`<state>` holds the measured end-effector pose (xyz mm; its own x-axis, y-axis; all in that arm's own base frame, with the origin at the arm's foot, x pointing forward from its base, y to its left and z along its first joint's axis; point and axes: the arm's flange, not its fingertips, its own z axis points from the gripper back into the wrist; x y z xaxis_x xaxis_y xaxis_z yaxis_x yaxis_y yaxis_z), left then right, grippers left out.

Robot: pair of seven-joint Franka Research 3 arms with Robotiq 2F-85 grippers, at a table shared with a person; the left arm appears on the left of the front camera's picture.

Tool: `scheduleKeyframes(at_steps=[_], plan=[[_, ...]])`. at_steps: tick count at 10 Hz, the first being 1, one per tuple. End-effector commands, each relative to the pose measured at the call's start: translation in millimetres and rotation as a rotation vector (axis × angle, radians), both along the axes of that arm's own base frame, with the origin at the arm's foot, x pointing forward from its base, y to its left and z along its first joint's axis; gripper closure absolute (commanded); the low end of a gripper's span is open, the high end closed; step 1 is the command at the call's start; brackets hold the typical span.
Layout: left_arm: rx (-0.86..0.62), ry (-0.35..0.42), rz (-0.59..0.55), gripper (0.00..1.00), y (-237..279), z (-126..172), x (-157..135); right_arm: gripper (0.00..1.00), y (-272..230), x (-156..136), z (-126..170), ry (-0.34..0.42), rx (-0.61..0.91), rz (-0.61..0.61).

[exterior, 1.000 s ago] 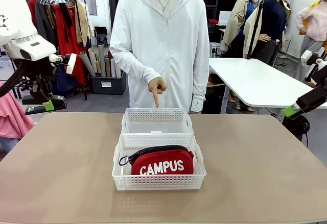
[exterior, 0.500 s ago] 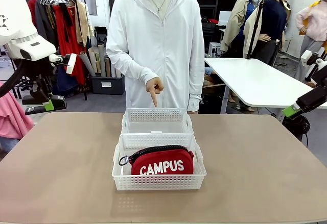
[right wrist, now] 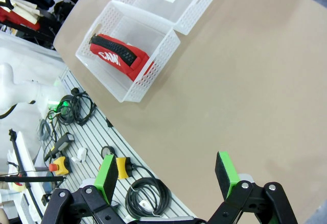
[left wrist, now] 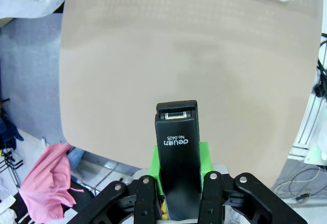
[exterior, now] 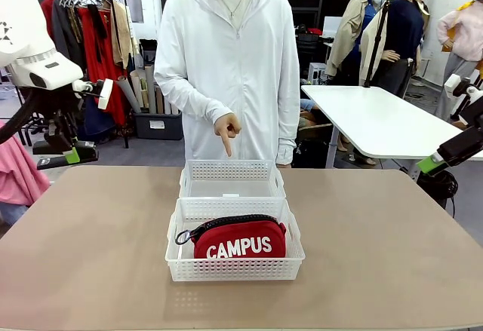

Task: Distribute items into two baskets.
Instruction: Place the picked Stapler into the Organizing basket as instructed by the person.

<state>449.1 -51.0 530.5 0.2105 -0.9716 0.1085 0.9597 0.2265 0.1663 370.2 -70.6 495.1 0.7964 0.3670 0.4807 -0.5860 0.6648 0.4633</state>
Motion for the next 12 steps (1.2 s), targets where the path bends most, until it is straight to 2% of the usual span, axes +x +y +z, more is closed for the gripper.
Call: scheduleKeyframes(at_steps=[1, 6, 12], plan=[[0.000, 0.000, 0.000, 0.99, 0.0, 0.0, 0.0, 0.00, 1.8, -0.3, 0.6, -0.001, 0.012, -0.005], [-0.041, 0.081, -0.087, 0.99, -74.7, -13.9, 13.4, 0.00, 1.8, -0.3, 0.6, -0.001, 0.012, -0.005], [-0.035, 0.069, -0.163, 0.99, -146.5, -20.6, 53.7, 0.00, 1.8, -0.3, 0.6, -0.001, 0.012, -0.005]])
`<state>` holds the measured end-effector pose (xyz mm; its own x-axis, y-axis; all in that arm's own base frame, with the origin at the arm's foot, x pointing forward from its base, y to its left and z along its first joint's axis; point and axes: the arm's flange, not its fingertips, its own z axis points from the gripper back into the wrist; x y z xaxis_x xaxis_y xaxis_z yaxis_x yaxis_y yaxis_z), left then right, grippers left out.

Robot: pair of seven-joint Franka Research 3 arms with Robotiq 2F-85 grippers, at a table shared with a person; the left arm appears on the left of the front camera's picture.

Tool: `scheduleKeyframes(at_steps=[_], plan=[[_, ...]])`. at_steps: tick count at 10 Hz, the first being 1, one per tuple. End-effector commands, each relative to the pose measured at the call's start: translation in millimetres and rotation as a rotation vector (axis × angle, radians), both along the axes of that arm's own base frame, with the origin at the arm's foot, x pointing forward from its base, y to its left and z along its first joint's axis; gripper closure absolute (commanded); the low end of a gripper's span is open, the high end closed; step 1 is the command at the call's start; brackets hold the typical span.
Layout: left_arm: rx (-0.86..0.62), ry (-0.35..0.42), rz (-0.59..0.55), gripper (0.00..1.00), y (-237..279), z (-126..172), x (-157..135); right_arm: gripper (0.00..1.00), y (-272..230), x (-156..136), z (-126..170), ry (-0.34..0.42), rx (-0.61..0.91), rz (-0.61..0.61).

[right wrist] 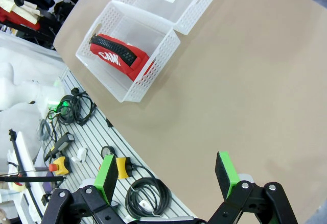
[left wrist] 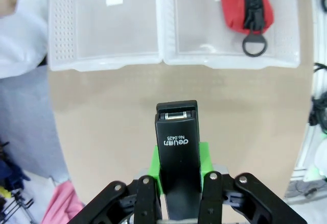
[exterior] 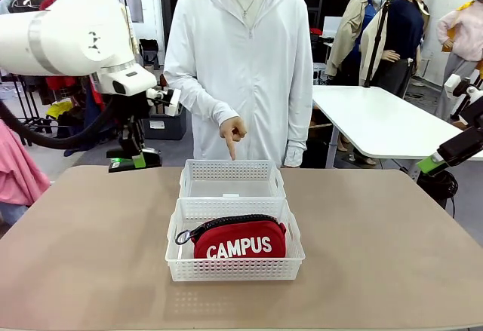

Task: Distribute items into two baskets.
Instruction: Place the picked Stapler into the Organizing basket as instructed by the person.

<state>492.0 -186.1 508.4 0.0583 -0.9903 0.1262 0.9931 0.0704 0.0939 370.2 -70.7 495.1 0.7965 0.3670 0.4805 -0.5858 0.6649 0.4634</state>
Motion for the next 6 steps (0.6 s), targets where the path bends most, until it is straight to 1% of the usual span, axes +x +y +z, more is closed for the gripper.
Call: scheduleKeyframes(at_steps=[1, 3, 6], plan=[[-0.019, -0.004, -0.010, 0.99, -28.1, -2.1, 18.4, 0.00, 1.9, -0.3, 0.6, -0.001, 0.012, -0.005], [-0.020, -0.010, -0.035, 0.99, -61.7, -10.7, 27.6, 0.00, 1.9, -0.3, 0.6, -0.001, 0.012, -0.005], [-0.030, -0.056, -0.024, 0.99, -96.5, -20.1, 36.4, 0.00, 1.9, -0.3, 0.6, -0.001, 0.012, -0.005]])
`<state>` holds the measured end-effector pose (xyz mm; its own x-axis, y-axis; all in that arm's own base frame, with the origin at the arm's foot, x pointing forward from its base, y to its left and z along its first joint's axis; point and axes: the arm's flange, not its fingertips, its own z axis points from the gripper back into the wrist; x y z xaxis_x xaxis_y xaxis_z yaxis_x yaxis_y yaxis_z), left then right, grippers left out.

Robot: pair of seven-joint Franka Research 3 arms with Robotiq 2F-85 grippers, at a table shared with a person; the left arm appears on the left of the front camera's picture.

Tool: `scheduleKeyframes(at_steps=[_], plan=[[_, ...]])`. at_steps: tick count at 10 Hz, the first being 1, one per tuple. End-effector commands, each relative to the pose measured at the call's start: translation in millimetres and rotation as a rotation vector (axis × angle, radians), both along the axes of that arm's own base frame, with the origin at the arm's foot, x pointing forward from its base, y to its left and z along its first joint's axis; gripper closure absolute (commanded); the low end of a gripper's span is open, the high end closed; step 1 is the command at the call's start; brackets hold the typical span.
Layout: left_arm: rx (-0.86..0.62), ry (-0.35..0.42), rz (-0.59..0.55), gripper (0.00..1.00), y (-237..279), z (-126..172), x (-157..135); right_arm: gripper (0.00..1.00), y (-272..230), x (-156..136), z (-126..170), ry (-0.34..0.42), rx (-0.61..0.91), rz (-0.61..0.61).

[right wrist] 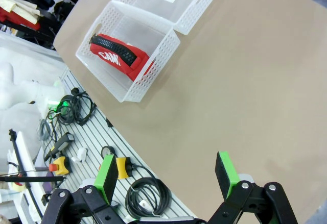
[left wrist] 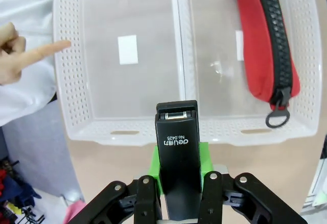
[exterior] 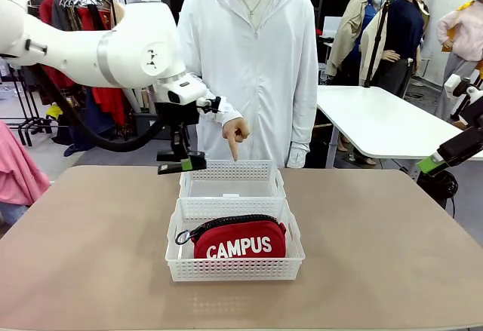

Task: Distribute items into two baskets.
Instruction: Place the picked Stapler into the Organizing basket as instructed by the person.

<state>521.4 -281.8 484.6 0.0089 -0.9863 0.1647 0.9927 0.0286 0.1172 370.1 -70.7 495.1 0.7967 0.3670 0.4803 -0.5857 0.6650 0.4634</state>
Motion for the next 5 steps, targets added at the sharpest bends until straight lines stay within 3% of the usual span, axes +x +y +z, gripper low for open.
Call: scheduleKeyframes(at_steps=[1, 5], plan=[[-0.003, -0.047, 0.023, 0.99, -10.2, 0.5, 9.8, 0.00, 1.9, -0.3, 0.7, -0.001, 0.012, -0.005], [0.014, -0.048, -0.035, 0.99, -58.8, -23.8, 24.3, 0.00, 1.9, -0.3, 0.7, -0.001, 0.012, -0.005]])
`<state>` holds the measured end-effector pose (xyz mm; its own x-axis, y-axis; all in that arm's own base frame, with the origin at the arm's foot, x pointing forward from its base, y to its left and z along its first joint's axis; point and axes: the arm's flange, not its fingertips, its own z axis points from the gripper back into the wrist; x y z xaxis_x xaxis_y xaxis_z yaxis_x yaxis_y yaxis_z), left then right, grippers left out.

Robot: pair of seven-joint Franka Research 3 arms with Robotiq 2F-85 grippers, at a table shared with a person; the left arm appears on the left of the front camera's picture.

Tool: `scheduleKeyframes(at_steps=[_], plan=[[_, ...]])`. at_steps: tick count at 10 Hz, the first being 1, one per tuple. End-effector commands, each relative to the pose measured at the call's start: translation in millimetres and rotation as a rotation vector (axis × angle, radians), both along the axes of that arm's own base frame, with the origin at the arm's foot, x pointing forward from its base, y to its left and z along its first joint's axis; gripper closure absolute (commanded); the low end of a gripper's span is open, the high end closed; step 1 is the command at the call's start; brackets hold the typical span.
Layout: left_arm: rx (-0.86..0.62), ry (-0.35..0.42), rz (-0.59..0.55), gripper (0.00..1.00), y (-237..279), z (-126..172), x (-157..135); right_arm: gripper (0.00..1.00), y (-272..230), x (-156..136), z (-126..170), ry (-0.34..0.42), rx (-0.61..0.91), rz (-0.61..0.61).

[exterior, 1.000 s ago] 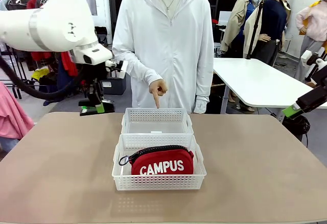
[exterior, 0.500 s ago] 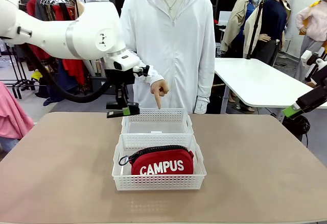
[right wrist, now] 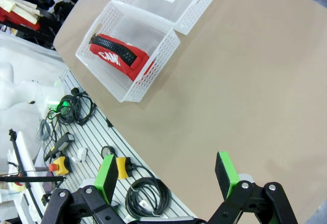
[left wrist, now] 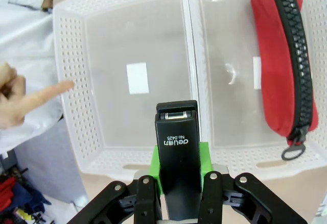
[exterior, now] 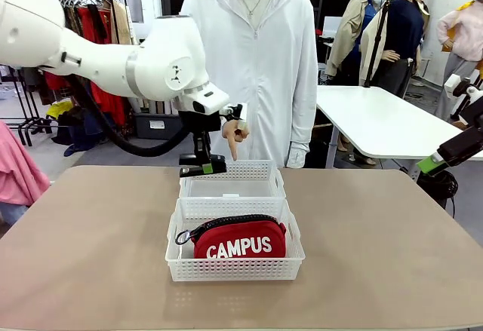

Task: Distribute items into two baskets.
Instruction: Place the picked Stapler into the Organizing basket as instructed by the person.

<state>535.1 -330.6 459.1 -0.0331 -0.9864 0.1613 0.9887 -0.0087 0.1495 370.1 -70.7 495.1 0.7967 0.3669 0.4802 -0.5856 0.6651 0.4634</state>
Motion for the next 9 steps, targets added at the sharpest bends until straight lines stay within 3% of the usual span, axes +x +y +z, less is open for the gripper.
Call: scheduleKeyframes(at_steps=[1, 5, 9], plan=[[0.018, -0.024, -0.012, 0.99, -19.7, -4.4, 16.0, 0.00, 1.9, -0.3, 0.7, -0.002, 0.012, -0.005], [0.044, -0.040, -0.078, 0.99, -46.5, -32.6, 41.2, 0.00, 1.9, -0.3, 0.7, -0.002, 0.012, -0.005], [0.087, -0.007, -0.061, 0.99, -61.8, -62.7, 68.7, 0.00, 1.9, -0.3, 0.7, -0.002, 0.012, -0.005]])
